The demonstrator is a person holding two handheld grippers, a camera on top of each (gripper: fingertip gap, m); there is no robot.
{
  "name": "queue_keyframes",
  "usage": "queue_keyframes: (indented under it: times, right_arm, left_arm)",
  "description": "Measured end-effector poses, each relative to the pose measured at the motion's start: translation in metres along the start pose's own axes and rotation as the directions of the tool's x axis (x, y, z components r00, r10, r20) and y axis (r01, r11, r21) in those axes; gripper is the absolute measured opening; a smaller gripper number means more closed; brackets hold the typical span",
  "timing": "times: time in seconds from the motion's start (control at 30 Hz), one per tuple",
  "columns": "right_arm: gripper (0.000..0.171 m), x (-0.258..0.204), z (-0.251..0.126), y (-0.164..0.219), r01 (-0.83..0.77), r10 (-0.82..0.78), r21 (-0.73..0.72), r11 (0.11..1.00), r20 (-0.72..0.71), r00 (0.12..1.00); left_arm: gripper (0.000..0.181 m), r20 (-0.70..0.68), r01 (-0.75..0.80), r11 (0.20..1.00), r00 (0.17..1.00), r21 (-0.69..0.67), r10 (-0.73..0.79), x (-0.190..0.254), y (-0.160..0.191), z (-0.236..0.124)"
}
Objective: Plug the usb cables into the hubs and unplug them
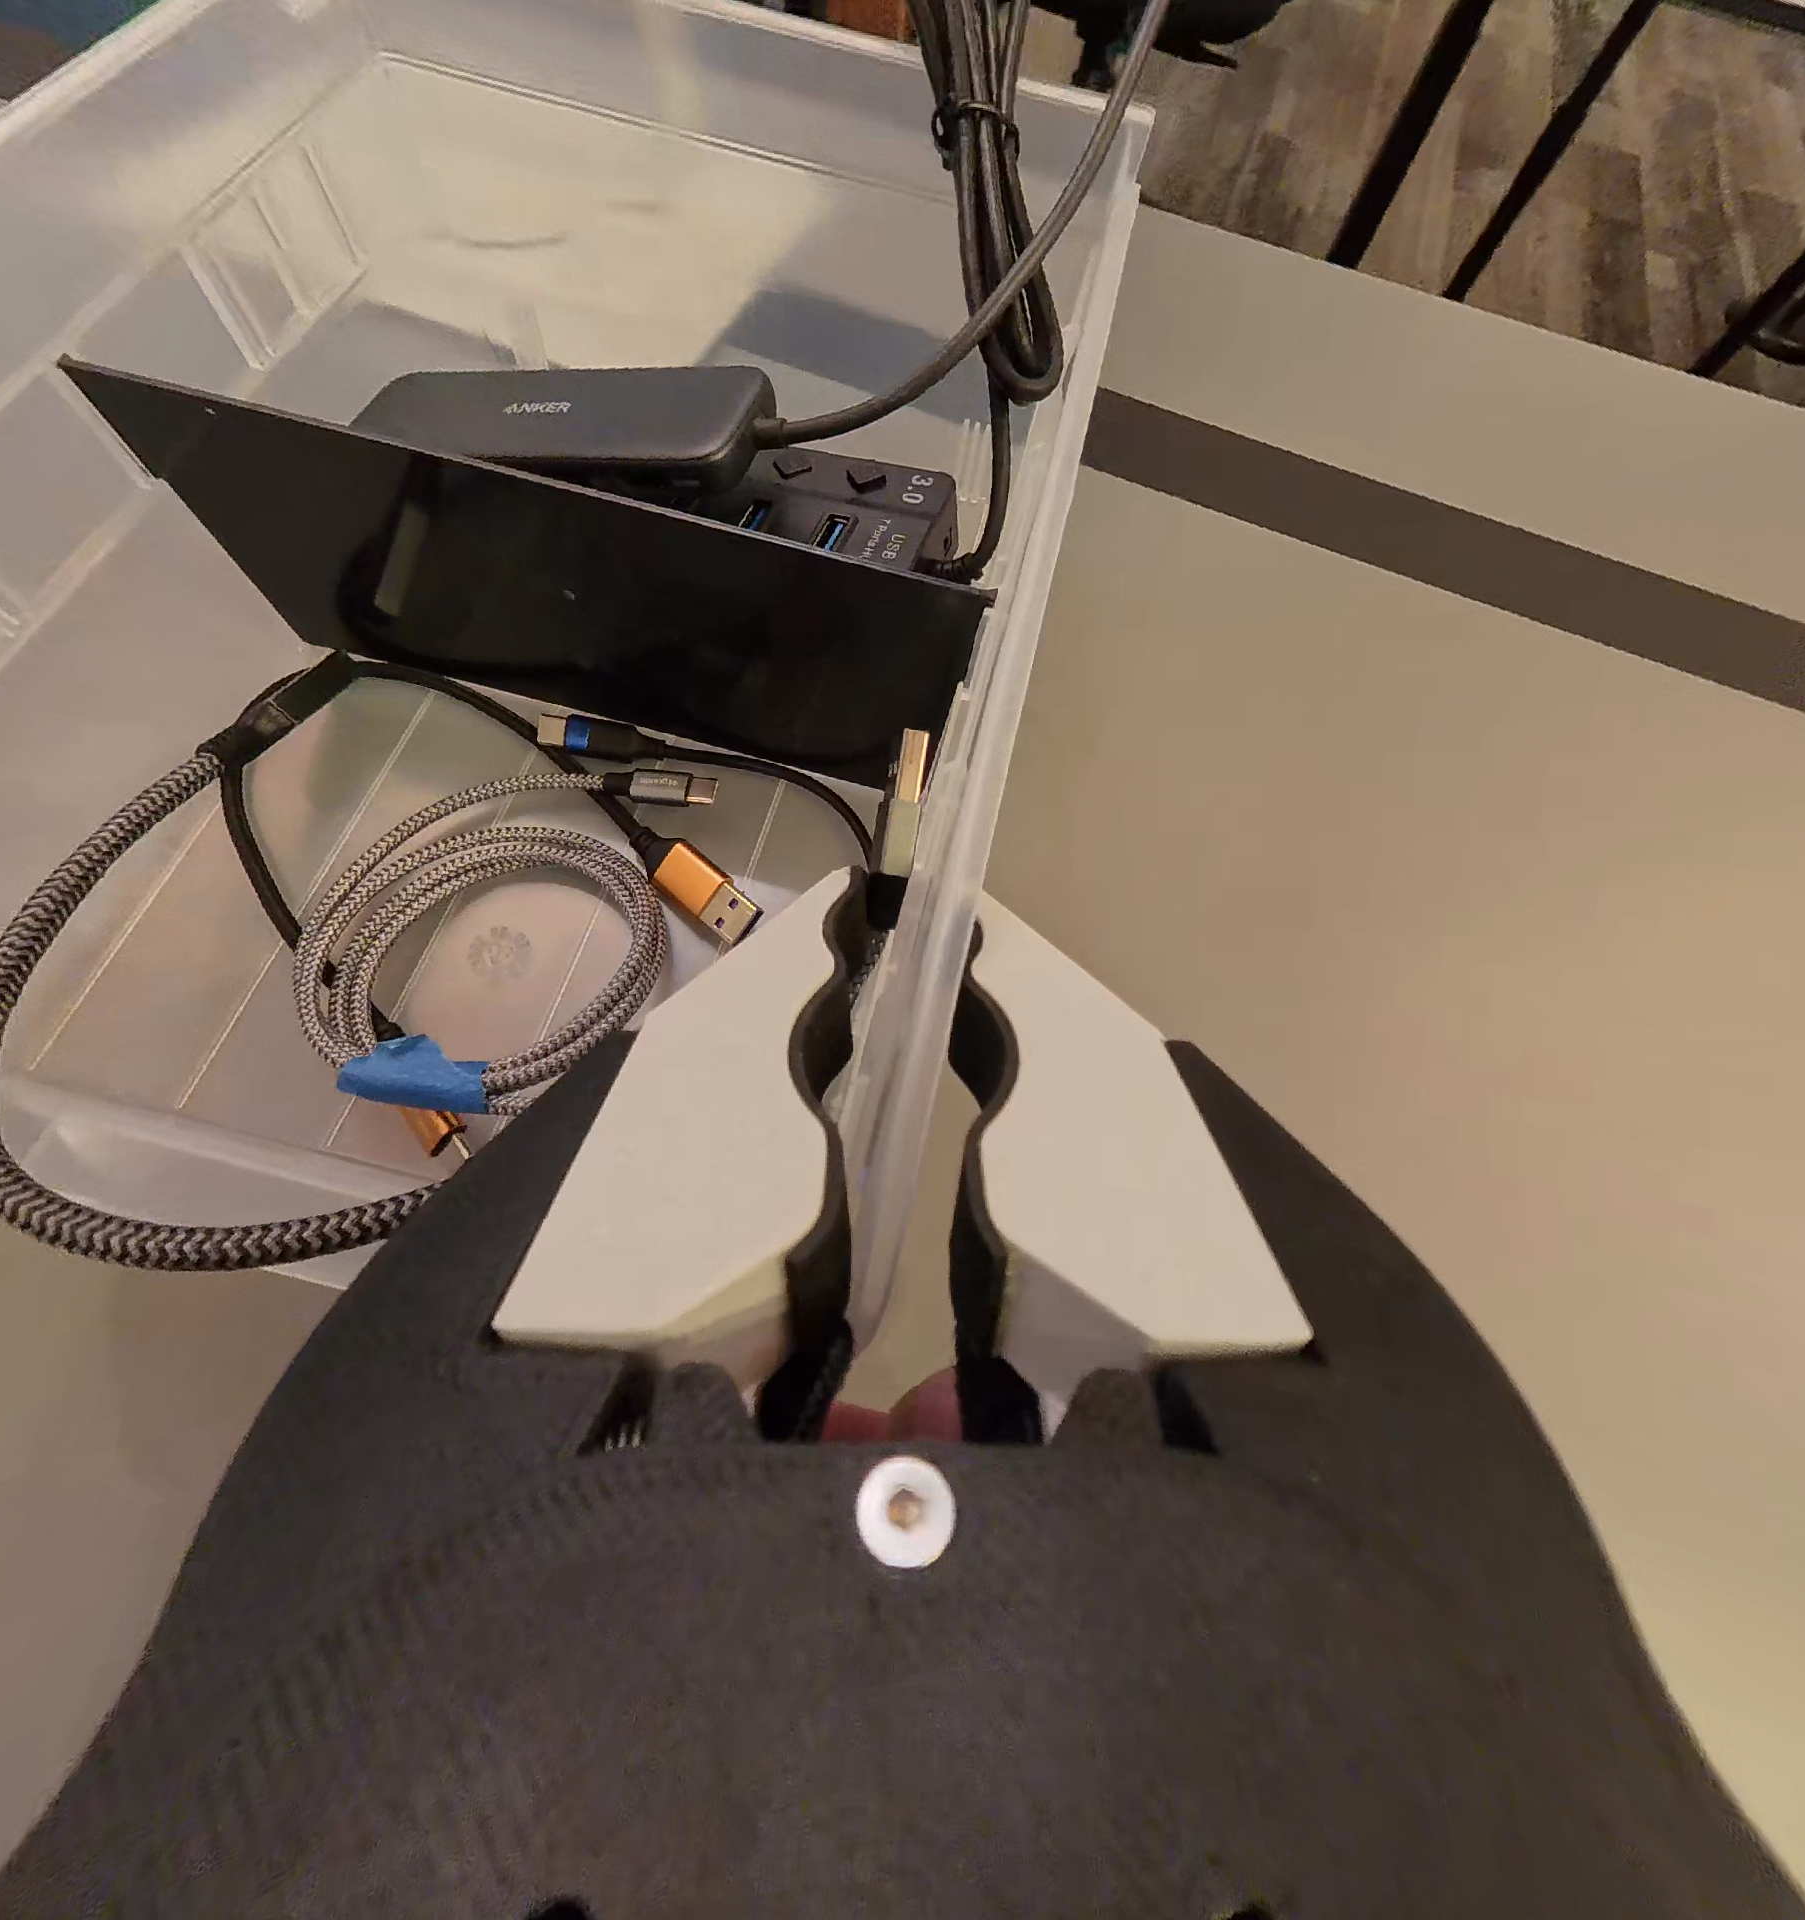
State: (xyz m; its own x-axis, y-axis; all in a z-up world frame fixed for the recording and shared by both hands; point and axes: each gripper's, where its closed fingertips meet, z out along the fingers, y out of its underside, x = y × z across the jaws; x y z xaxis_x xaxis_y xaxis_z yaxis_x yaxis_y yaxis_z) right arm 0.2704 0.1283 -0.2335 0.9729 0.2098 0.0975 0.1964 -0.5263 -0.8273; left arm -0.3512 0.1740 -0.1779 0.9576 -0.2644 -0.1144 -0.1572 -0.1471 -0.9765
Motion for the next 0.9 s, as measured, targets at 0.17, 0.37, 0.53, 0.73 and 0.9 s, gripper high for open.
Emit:
queue_keyframes:
  times: [0.17, 0.37, 0.53, 0.73, 0.9]
  right_arm:
    - [0.010, -0.042, 0.008, -0.010, 0.017, -0.017, 0.013, 1.000, 0.032, 0.999]
    - [0.011, -0.092, 0.013, -0.020, 0.006, -0.009, 0.032, 0.999, 0.077, 0.997]
    - [0.015, -0.131, 0.016, -0.026, 0.004, -0.010, 0.053, 0.999, 0.101, 0.995]
    - [0.020, -0.181, 0.024, -0.038, -0.023, 0.010, 0.088, 0.996, 0.141, 0.990]
    - [0.026, -0.228, 0.037, -0.053, -0.014, -0.006, 0.101, 0.995, 0.191, 0.982]
  left_arm:
    - [0.004, 0.018, 0.015, 1.000, 1.000, 0.027, -0.016, -0.014, -0.002, -0.018]
    - [0.004, 0.026, 0.050, 0.996, 0.998, 0.068, -0.052, -0.029, -0.005, -0.039]
    - [0.004, 0.043, 0.068, 0.994, 0.997, 0.084, -0.071, -0.042, -0.005, -0.057]
    - [0.005, 0.073, 0.096, 0.990, 0.992, 0.101, -0.103, -0.062, -0.005, -0.074]
    - [0.005, 0.095, 0.111, 0.984, 0.988, 0.141, -0.125, -0.078, -0.019, -0.085]
